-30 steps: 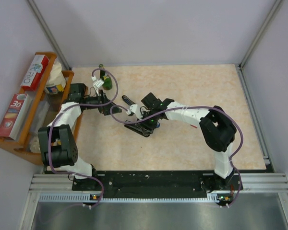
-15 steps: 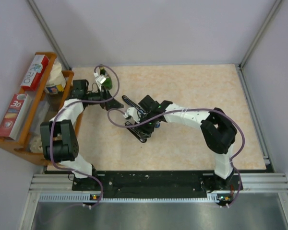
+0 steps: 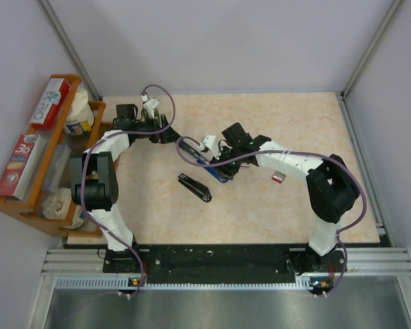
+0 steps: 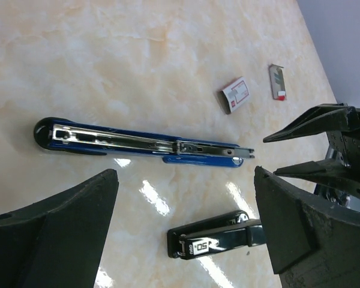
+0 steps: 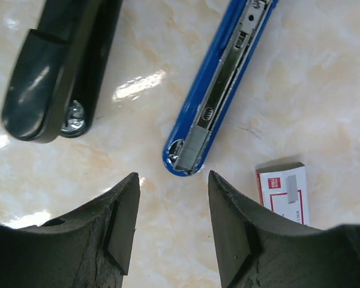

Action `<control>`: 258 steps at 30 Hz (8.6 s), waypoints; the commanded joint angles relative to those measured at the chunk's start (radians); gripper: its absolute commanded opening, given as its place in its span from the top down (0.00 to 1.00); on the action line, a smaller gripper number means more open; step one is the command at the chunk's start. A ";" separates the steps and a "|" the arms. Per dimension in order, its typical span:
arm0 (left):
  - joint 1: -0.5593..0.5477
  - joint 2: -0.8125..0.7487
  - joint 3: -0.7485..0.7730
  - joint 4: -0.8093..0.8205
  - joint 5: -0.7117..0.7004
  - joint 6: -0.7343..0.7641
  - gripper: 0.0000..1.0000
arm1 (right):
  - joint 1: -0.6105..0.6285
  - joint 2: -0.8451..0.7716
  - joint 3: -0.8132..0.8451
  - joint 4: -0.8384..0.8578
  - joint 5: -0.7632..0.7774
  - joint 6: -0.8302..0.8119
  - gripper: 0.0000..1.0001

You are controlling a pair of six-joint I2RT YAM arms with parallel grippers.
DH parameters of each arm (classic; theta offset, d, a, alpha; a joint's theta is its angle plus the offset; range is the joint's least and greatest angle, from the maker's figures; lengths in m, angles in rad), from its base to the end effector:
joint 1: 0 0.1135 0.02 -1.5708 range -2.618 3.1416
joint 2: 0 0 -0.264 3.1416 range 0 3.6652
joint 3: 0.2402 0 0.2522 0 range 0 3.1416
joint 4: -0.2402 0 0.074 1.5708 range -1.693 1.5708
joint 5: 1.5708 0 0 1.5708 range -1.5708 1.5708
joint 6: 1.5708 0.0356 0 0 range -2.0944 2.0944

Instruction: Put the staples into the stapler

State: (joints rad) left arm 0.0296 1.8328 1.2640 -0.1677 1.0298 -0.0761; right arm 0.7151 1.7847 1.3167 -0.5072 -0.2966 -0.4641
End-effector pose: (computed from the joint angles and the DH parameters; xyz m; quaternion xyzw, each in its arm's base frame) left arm 0.3962 -0.0188 0.2251 0.1572 0.8051 -0.4583 0.3421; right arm 0.2819 0.2586 0.2251 -0.5617 0.7618 0.1765 0.2702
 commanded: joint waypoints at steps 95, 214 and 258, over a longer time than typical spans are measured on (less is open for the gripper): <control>-0.155 0.172 0.203 0.023 -0.128 -0.036 0.01 | 0.000 0.229 0.056 0.056 0.074 0.033 0.76; -0.100 -0.178 -0.094 0.045 0.096 0.039 0.01 | -0.124 -0.131 -0.228 0.309 -0.116 0.110 0.47; -0.079 -0.946 -0.298 -0.357 -0.579 0.369 0.01 | -0.135 -0.803 -0.425 0.361 0.666 0.215 0.01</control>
State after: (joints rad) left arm -0.0540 0.9363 0.9970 -0.6224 0.5705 0.3161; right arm 0.5861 1.0294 0.9058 -0.2672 0.2661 -0.2897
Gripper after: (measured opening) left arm 0.988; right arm 0.989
